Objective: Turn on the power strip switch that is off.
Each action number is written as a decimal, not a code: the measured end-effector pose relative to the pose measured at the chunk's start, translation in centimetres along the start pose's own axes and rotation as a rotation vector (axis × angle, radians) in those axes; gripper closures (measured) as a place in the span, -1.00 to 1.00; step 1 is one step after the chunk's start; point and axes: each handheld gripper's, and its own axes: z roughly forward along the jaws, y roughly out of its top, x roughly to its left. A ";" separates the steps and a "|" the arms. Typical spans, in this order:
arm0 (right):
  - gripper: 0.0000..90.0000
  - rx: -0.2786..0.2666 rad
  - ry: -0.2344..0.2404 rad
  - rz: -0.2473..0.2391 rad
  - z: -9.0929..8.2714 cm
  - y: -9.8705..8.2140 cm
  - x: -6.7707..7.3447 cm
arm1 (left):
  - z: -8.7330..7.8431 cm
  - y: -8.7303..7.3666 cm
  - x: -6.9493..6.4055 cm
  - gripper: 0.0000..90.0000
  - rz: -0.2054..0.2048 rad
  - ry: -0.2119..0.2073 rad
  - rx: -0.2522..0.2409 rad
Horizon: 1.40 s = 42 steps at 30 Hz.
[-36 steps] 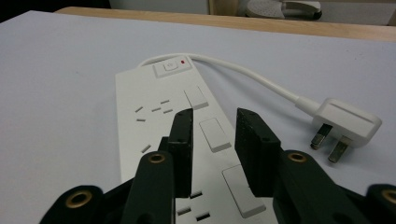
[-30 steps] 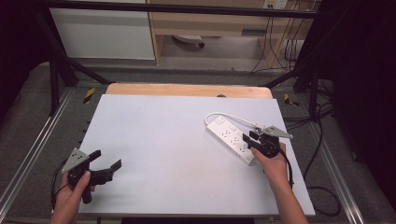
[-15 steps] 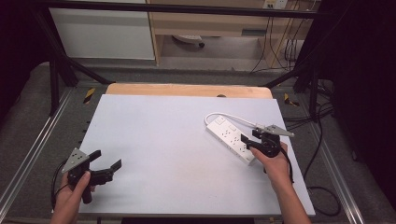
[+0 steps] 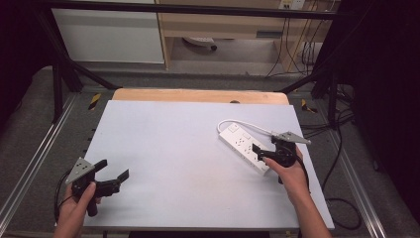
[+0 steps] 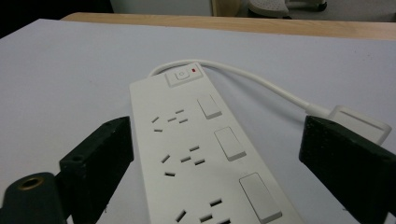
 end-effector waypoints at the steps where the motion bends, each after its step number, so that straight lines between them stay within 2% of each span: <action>1: -0.80 -0.002 0.001 0.000 0.0 0.0 0.0 | 0.0 0.0 0.0 -0.87 0.000 0.000 0.000; 14: -0.93 -0.007 0.018 -0.001 -0.1 0.9 0.5 | 0.0 0.0 0.0 -0.87 0.001 -0.001 0.000; 23: -0.95 -0.047 0.055 -0.016 -0.5 1.5 1.2 | 0.0 0.0 -0.1 -0.87 0.003 -0.001 0.002; 31: -0.93 -0.118 0.063 -0.032 -1.7 1.9 1.5 | -0.1 0.0 -0.1 -0.87 0.009 0.001 0.001; 42: -0.92 -0.166 0.065 -0.036 -4.3 1.9 1.2 | -0.2 0.0 0.0 -0.87 0.000 0.004 -0.002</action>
